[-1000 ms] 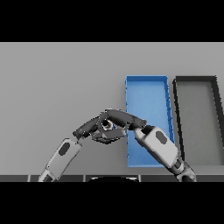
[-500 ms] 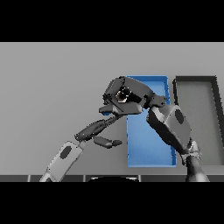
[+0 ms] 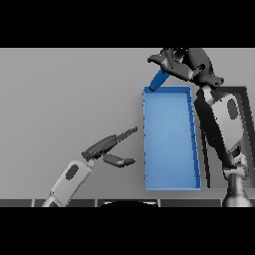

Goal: Pick up the blue pipe and place it into the blue bin.

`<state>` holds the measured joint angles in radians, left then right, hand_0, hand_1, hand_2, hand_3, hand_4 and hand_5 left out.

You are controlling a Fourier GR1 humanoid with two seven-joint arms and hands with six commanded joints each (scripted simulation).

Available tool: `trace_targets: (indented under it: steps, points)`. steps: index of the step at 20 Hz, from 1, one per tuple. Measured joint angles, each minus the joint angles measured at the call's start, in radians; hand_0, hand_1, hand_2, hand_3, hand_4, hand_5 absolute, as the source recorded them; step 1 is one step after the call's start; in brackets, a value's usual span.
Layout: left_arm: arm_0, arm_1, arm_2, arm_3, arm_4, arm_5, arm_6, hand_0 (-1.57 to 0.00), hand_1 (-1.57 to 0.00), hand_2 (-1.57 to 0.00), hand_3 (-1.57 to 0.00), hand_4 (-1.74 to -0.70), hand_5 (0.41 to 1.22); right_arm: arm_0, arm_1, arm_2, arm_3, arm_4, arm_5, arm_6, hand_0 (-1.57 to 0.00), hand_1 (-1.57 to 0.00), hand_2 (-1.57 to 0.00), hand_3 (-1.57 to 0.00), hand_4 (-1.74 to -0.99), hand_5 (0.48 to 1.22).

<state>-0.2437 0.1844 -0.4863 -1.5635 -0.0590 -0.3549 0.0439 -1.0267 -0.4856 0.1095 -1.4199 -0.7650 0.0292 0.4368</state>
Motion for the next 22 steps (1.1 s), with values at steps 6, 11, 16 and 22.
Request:
trace_targets:
  steps: [6, 11, 16, 22]
  points:
    - [0.007, 0.004, 0.005, 0.006, 0.011, -0.008, 0.003, 0.00, 0.00, 0.00, 0.00, -0.89, 0.474, 0.206, -0.019, 0.032, 0.024, 0.046, -0.055, 0.045, -1.57, -1.57, -1.57, -1.57, -1.740, 1.120]
    - [-0.001, 0.000, 0.006, -0.006, 0.011, 0.000, 0.004, 0.00, 0.00, 0.00, 0.00, -0.88, 0.463, 0.377, -0.020, 0.088, -0.012, 0.056, -0.151, 0.164, -1.57, -1.57, -1.57, -1.57, -1.741, 1.122]
    - [0.015, 0.000, -0.003, -0.007, 0.001, 0.004, 0.008, 0.00, 0.00, 0.00, 0.00, -0.89, 0.457, 0.480, -0.064, 0.215, 0.026, 0.019, -0.185, 0.172, -1.57, -1.57, -1.57, -1.33, -1.599, 1.110]
    - [0.007, 0.000, 0.000, -0.019, 0.009, 0.004, 0.035, 0.00, 0.00, 0.00, 0.00, -0.89, 0.453, 0.404, -0.196, 0.491, 0.132, -0.219, -0.299, 0.173, -0.53, -0.48, -0.46, -0.37, -1.285, 1.141]
